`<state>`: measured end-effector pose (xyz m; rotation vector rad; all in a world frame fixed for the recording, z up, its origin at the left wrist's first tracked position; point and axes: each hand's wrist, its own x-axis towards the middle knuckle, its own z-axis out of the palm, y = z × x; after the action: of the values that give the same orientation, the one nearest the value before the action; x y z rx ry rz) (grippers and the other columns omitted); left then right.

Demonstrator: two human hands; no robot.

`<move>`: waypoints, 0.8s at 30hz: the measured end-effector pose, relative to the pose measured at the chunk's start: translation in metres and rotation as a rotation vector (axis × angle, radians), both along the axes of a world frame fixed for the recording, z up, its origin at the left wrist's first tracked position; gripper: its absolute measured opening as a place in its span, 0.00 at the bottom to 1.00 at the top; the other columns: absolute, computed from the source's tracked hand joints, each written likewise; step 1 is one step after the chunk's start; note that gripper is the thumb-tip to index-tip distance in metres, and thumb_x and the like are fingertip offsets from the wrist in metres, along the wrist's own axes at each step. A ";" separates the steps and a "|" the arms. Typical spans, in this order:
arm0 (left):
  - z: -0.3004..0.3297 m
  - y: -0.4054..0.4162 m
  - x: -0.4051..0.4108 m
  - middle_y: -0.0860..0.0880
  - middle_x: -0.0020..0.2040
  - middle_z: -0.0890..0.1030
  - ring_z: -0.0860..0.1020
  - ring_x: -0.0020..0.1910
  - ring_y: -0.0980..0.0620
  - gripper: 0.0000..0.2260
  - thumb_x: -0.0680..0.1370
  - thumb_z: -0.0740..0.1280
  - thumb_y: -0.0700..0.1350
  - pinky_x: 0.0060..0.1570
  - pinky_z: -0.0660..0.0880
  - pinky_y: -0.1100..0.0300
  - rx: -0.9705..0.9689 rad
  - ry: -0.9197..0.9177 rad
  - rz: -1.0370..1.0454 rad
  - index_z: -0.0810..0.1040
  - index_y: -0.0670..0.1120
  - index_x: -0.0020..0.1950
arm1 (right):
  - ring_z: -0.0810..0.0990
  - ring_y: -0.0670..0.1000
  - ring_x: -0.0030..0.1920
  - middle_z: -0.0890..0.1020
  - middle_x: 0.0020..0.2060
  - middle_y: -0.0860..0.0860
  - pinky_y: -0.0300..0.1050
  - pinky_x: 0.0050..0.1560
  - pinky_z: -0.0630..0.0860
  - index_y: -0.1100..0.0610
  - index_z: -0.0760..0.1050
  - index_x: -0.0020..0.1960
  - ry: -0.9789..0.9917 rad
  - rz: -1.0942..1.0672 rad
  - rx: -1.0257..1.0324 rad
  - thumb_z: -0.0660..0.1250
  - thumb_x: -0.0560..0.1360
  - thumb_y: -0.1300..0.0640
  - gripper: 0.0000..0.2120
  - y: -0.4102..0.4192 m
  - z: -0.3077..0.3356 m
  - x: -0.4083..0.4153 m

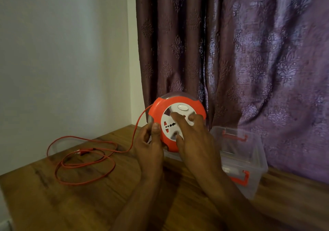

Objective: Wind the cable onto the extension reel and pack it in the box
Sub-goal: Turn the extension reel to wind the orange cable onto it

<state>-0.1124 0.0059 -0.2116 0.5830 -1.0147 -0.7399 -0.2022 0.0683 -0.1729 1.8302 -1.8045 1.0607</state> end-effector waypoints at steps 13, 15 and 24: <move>0.005 0.012 -0.006 0.68 0.44 0.83 0.84 0.47 0.58 0.05 0.73 0.66 0.61 0.35 0.79 0.68 -0.002 -0.072 -0.033 0.77 0.74 0.42 | 0.77 0.59 0.56 0.64 0.64 0.55 0.52 0.45 0.79 0.35 0.51 0.72 0.095 -0.149 -0.006 0.62 0.77 0.48 0.29 -0.002 0.000 -0.011; 0.005 0.012 -0.006 0.68 0.45 0.82 0.84 0.47 0.57 0.05 0.73 0.66 0.61 0.36 0.79 0.68 -0.004 -0.075 -0.046 0.77 0.75 0.42 | 0.78 0.58 0.54 0.66 0.62 0.55 0.51 0.44 0.79 0.35 0.52 0.71 0.069 -0.147 -0.027 0.63 0.76 0.46 0.29 -0.002 -0.001 -0.012; 0.001 0.013 -0.010 0.62 0.51 0.84 0.83 0.52 0.58 0.06 0.74 0.67 0.59 0.48 0.83 0.54 -0.030 -0.112 -0.077 0.79 0.67 0.50 | 0.79 0.57 0.54 0.81 0.55 0.51 0.48 0.45 0.74 0.40 0.65 0.66 -0.394 -0.095 -0.135 0.64 0.67 0.30 0.31 -0.007 0.003 -0.019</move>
<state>-0.1219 0.0184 -0.2104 0.5667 -1.1555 -0.7653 -0.2213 0.0616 -0.1697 1.5194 -1.9501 1.5492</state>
